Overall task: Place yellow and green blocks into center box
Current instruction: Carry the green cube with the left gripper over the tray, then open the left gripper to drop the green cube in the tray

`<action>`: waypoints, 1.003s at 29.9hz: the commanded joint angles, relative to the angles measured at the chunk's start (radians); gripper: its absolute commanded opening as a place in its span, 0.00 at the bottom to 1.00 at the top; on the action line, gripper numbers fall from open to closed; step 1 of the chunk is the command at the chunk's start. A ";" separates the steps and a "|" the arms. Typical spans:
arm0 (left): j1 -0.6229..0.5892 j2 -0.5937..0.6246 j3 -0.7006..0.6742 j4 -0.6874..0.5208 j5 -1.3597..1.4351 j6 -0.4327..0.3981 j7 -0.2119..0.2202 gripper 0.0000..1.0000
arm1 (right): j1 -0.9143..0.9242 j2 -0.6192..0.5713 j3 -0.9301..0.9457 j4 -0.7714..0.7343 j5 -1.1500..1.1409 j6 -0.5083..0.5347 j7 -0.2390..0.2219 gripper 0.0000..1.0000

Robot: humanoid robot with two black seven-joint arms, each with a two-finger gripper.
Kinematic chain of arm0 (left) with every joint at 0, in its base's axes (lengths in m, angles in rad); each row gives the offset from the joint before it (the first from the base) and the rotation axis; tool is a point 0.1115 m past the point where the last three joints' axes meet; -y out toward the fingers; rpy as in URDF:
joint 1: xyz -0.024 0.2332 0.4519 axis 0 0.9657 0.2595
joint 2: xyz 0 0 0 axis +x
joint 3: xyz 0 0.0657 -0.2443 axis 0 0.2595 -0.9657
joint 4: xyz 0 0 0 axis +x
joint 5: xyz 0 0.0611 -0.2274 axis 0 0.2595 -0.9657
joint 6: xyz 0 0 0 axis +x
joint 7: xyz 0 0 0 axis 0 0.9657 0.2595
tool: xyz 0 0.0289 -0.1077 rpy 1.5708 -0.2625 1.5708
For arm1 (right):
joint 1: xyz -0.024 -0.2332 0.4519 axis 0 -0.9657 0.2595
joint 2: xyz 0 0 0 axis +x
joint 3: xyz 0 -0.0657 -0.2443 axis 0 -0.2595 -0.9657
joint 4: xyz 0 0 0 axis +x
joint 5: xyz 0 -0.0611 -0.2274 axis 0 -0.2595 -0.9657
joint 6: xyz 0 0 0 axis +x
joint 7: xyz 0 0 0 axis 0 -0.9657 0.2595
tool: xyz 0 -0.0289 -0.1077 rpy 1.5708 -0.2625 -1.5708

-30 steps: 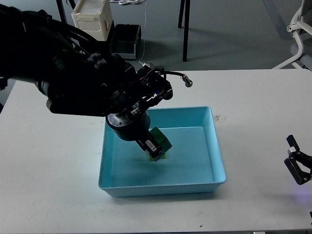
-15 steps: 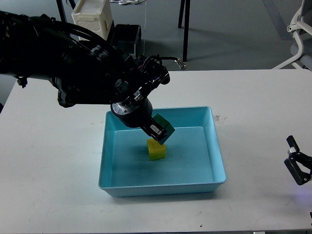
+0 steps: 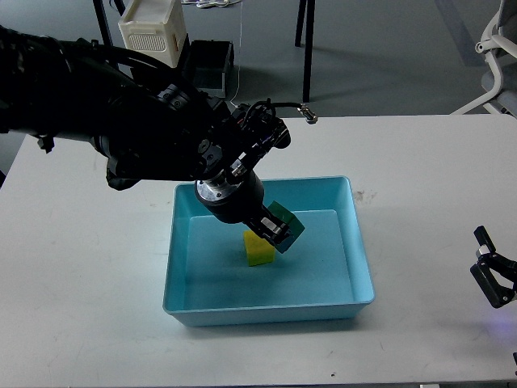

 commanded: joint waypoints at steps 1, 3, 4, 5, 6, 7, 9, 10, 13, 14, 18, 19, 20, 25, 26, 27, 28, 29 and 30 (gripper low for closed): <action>0.025 0.000 0.003 0.020 0.002 0.003 0.000 0.23 | 0.000 0.000 -0.003 0.000 0.000 0.000 0.000 1.00; 0.033 0.000 0.003 0.029 0.004 0.001 -0.001 0.27 | 0.000 0.000 -0.003 0.000 0.000 0.000 0.000 1.00; 0.038 0.000 0.003 0.034 0.004 0.003 0.000 0.32 | 0.000 0.000 -0.003 0.000 0.000 0.000 0.000 1.00; 0.048 0.000 0.005 0.040 0.005 0.006 -0.003 0.37 | 0.000 0.000 -0.002 0.000 0.000 0.000 0.000 1.00; 0.056 0.000 0.005 0.047 0.005 0.007 -0.006 0.40 | 0.000 0.000 -0.002 0.000 0.000 0.000 0.000 1.00; 0.064 0.000 0.005 0.057 0.007 0.006 -0.007 0.41 | 0.000 0.000 -0.002 0.000 0.000 0.000 0.000 1.00; 0.071 0.000 0.005 0.067 0.007 0.004 -0.012 0.45 | 0.000 0.000 0.000 0.000 0.000 0.000 0.000 1.00; 0.078 0.000 0.005 0.072 0.009 0.004 -0.015 0.48 | 0.000 0.000 0.000 0.000 0.000 0.000 0.000 1.00; 0.088 0.000 0.010 0.086 0.012 0.003 -0.038 0.54 | 0.000 0.000 -0.002 0.000 0.000 0.000 0.000 1.00; 0.094 0.000 0.016 0.090 0.012 0.003 -0.052 0.55 | 0.000 0.000 -0.002 0.000 0.000 0.000 0.000 1.00; 0.104 0.000 0.048 0.092 0.015 0.003 -0.099 0.66 | 0.000 0.000 -0.002 0.000 0.000 0.000 0.000 1.00; 0.104 0.000 0.050 0.092 0.015 0.003 -0.111 0.70 | 0.000 0.000 -0.002 0.000 0.000 0.000 0.000 1.00; 0.104 0.000 0.050 0.091 0.015 0.001 -0.125 0.75 | 0.000 0.000 -0.002 0.000 0.000 0.000 0.000 1.00; 0.090 0.000 0.050 0.087 0.015 0.001 -0.144 0.82 | 0.000 0.000 -0.005 0.000 0.000 0.000 0.000 1.00; 0.090 0.000 0.050 0.087 0.015 0.001 -0.144 0.83 | 0.000 0.000 -0.005 0.000 0.000 0.000 0.000 1.00; 0.090 0.000 0.050 0.087 0.015 0.001 -0.144 0.83 | 0.000 0.000 -0.005 0.000 0.000 0.000 0.000 1.00; 0.090 0.000 0.050 0.089 0.015 0.003 -0.144 0.83 | 0.000 0.000 -0.005 0.000 0.000 0.000 0.000 1.00; 0.090 0.000 0.050 0.089 0.015 0.004 -0.144 0.84 | 0.000 0.000 -0.005 0.001 0.000 0.000 0.000 1.00; 0.087 0.000 0.046 0.090 0.013 0.004 -0.144 0.84 | 0.000 0.000 -0.005 0.002 -0.001 0.000 0.000 1.00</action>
